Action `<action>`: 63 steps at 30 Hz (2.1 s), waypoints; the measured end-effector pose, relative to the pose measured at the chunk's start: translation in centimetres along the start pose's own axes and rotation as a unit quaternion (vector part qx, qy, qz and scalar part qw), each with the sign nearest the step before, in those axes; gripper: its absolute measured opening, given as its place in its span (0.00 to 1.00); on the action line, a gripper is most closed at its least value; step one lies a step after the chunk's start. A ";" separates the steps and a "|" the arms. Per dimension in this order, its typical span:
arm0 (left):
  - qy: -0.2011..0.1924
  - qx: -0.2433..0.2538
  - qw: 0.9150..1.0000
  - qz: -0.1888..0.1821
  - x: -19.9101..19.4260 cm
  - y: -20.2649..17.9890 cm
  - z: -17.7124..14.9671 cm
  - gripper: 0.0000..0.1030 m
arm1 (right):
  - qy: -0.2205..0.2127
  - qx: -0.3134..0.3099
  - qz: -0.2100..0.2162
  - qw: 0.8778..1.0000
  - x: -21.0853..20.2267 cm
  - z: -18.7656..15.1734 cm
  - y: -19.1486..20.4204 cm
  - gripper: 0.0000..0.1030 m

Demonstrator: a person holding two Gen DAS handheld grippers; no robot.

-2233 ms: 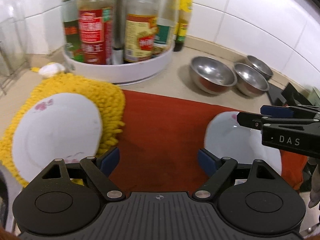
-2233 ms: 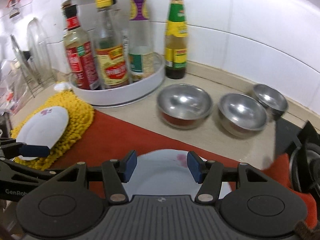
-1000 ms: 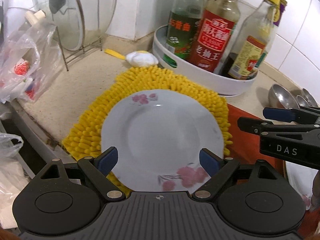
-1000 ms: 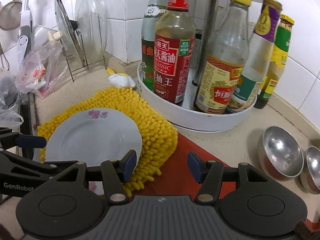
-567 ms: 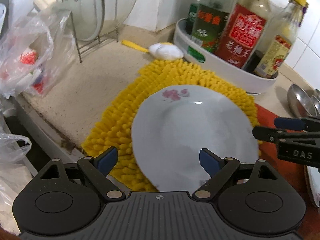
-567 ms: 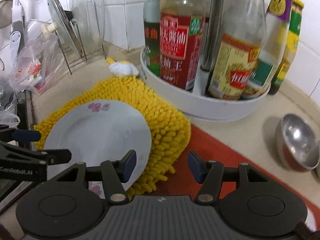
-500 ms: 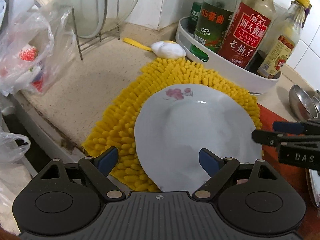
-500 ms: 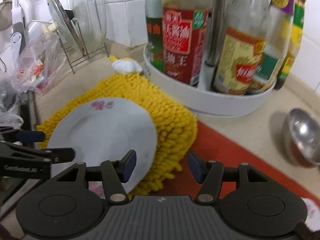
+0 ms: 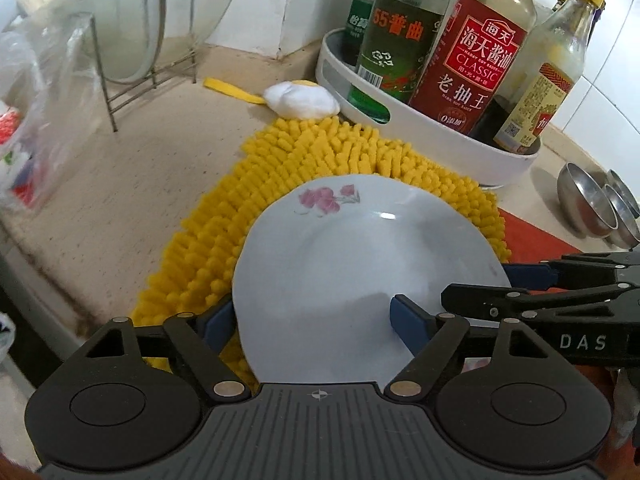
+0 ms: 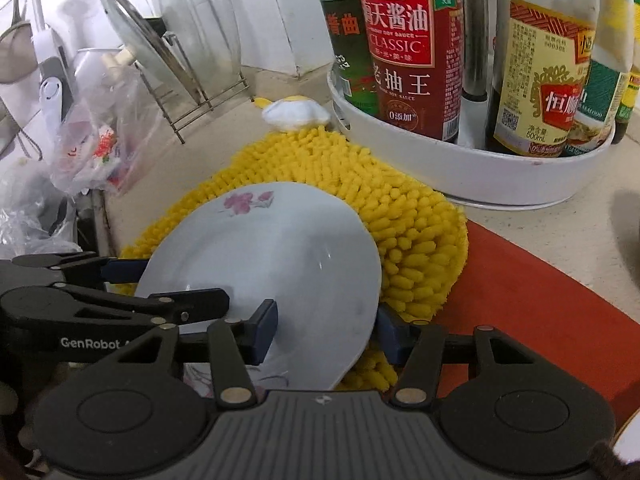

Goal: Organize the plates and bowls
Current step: 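Lift the plate off the yellow mat with both grippers, then carry the plate with both grippers and lower it onto the plate stack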

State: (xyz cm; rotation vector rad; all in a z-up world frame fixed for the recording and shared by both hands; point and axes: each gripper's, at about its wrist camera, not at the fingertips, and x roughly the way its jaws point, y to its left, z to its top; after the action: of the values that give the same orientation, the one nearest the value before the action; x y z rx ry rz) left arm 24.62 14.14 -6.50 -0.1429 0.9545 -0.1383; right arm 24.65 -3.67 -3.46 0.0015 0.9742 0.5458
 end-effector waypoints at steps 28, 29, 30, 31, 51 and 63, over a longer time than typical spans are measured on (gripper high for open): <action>-0.007 0.036 0.999 0.009 0.2 -1.9 -1.6 1.00 | -0.001 0.049 -0.011 0.999 -2.4 -3.0 -2.0 0.42; -0.005 0.028 1.000 0.004 0.3 -1.9 -1.6 1.00 | -0.004 0.047 -0.012 0.999 -2.4 -3.2 -1.9 0.42; -0.007 0.034 0.999 0.006 0.2 -2.3 -1.6 0.98 | -0.006 0.044 -0.014 0.999 -2.3 -3.2 -1.8 0.42; -0.009 0.038 0.999 0.007 0.0 -2.7 -1.5 0.93 | -0.007 0.044 -0.014 0.999 -2.2 -3.0 -1.8 0.42; -0.021 0.067 0.997 0.011 -2.2 -9.7 -0.9 0.90 | -0.059 0.084 -0.014 0.995 -7.7 -3.9 -5.4 0.38; -0.026 0.121 0.992 -0.029 -1.6 -15.0 -1.2 0.91 | -0.088 0.133 -0.052 0.986 -11.8 -5.9 -9.3 0.38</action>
State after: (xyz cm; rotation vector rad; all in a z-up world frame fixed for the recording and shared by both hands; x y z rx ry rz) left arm 21.97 -0.37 -3.17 0.0492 0.8742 -0.3017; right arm 18.91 -18.32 0.19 0.2328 0.8627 0.3101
